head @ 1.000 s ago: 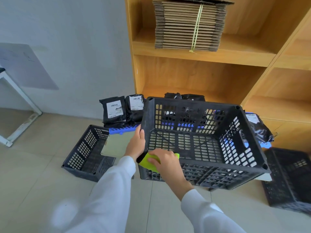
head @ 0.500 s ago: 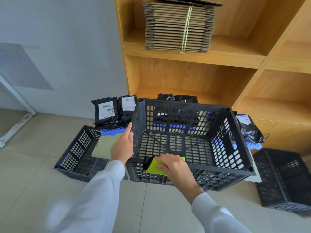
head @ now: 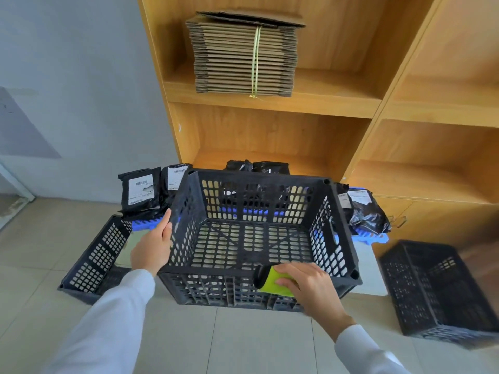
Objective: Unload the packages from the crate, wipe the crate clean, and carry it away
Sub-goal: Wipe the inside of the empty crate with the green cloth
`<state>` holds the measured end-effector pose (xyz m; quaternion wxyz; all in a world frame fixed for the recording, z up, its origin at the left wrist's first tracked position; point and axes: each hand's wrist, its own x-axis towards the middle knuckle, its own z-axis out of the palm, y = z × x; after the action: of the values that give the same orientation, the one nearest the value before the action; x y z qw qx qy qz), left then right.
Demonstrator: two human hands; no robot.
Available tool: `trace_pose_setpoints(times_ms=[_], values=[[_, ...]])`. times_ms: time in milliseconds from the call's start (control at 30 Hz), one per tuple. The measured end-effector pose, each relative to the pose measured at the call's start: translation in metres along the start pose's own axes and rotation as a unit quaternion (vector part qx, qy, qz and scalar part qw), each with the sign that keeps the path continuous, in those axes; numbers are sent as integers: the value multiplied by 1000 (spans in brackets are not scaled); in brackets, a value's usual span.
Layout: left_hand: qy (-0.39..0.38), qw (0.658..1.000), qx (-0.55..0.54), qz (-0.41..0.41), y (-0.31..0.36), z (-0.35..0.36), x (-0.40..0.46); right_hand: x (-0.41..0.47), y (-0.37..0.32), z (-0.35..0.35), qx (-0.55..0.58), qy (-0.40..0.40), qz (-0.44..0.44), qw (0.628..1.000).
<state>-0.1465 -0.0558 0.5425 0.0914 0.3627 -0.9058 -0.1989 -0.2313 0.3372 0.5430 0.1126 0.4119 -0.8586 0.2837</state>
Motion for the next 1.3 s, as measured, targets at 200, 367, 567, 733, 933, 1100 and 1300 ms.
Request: trace_pose_setpoints(times_ms=[200, 367, 567, 733, 933, 1100, 1300], values=[[-14, 999, -35, 11, 4, -3, -2, -23, 39, -40, 1, -14, 21, 1000], [-13, 998, -56, 16, 1, -3, -1, -36, 60, -59, -7, -11, 53, 999], [-25, 996, -85, 18, 10, -6, -5, -38, 56, -60, 18, 7, 73, 997], [-42, 994, -96, 5, 17, -8, -8, -36, 55, -54, 23, -1, 90, 996], [-52, 991, -121, -6, 20, -8, -8, -19, 33, -40, 45, -35, 107, 993], [-83, 977, -197, -15, 15, -8, -6, 1, 0, -19, 61, -54, 111, 990], [-99, 958, -268, -13, 8, -7, -4, 25, -42, 14, 60, -80, 133, 986]])
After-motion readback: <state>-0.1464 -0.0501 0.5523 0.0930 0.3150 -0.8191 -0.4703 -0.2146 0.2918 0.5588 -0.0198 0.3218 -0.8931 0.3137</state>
